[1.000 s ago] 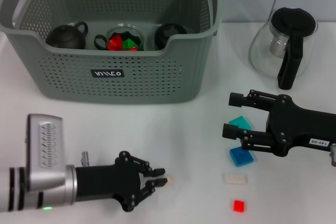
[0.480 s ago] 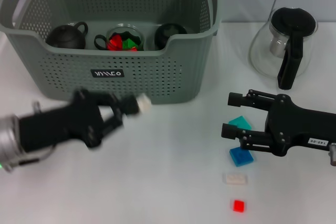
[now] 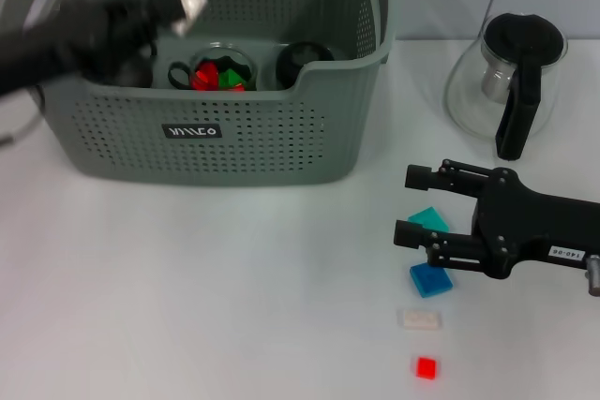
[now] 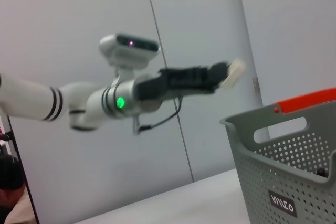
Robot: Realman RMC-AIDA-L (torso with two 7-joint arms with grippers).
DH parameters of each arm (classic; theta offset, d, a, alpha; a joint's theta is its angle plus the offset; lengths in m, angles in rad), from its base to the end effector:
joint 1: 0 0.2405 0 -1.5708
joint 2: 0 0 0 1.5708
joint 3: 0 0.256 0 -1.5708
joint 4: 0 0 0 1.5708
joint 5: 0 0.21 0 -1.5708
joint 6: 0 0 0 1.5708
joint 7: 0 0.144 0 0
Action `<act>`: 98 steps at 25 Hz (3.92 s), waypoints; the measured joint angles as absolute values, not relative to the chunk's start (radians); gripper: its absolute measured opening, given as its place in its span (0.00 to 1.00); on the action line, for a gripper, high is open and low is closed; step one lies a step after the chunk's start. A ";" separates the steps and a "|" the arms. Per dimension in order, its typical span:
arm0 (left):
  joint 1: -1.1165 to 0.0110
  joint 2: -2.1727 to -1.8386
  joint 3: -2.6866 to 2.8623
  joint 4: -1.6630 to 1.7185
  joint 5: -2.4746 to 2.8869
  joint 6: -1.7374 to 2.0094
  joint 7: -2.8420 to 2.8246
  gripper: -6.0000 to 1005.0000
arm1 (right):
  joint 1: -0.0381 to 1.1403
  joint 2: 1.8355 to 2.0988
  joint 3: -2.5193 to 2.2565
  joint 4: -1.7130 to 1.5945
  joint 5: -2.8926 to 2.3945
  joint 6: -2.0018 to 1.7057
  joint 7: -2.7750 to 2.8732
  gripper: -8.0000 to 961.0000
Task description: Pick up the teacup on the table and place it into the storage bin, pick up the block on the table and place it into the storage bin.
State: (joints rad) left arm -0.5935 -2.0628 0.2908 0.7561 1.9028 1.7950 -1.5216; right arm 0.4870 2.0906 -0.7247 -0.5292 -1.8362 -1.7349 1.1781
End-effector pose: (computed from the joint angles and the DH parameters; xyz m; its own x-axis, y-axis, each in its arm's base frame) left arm -0.2377 0.3444 0.0850 0.5638 0.2110 0.7985 0.5237 -0.8390 -0.1481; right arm 0.2475 0.2937 -0.0146 0.7073 -0.2246 -0.6703 -0.3318 -0.9427 -0.0343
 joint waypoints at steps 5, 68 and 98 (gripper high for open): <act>-0.672 -2.013 0.414 0.854 1.923 1.661 -1.663 0.13 | 0.490 2.091 -0.726 -0.529 -1.835 -1.735 1.178 0.84; -0.334 -2.163 0.445 0.641 2.076 1.817 -0.999 0.55 | 0.652 2.093 -1.067 -1.200 -2.383 -1.886 2.047 0.83; -0.352 -2.168 0.293 0.509 2.067 1.796 -0.929 0.55 | 0.859 2.103 -1.646 -0.957 -2.575 -1.467 2.124 0.82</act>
